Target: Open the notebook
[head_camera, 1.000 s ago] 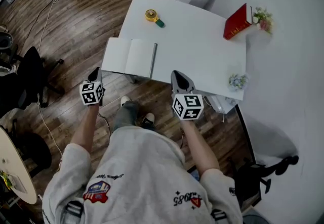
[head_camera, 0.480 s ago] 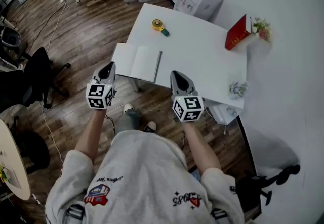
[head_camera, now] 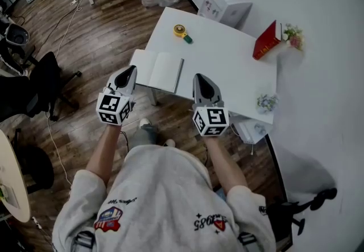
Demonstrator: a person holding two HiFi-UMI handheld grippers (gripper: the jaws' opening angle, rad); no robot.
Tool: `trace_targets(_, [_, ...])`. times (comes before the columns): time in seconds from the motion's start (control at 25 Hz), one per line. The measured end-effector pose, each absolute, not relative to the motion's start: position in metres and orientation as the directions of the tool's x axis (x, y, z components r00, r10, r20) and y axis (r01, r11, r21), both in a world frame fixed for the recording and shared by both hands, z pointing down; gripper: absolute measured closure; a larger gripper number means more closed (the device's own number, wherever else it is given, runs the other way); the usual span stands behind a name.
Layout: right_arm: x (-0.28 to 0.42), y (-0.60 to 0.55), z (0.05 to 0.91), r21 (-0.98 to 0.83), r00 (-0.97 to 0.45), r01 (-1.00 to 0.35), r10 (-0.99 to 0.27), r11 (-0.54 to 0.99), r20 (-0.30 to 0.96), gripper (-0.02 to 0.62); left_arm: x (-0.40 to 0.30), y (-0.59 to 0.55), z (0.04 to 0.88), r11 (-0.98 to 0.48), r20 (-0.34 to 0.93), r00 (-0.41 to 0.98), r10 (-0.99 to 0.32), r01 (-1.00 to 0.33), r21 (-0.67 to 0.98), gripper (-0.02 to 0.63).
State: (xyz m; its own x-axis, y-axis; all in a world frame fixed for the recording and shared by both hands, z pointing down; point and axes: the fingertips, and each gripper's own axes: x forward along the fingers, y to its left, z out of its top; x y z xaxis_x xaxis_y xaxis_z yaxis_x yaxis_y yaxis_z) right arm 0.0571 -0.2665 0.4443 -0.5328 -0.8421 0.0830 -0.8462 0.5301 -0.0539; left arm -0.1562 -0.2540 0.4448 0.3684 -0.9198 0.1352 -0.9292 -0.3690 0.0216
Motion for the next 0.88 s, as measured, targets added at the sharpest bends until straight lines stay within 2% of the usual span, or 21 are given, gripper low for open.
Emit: trace_targets(0.88, [0.079,-0.246,0.459,-0.063,-0.511,-0.860,-0.852,0.507,0.116,0.598,-0.139,-0.233,0.475,-0.383,0.172,0.390,-0.904,-0.921,0.076,0.601])
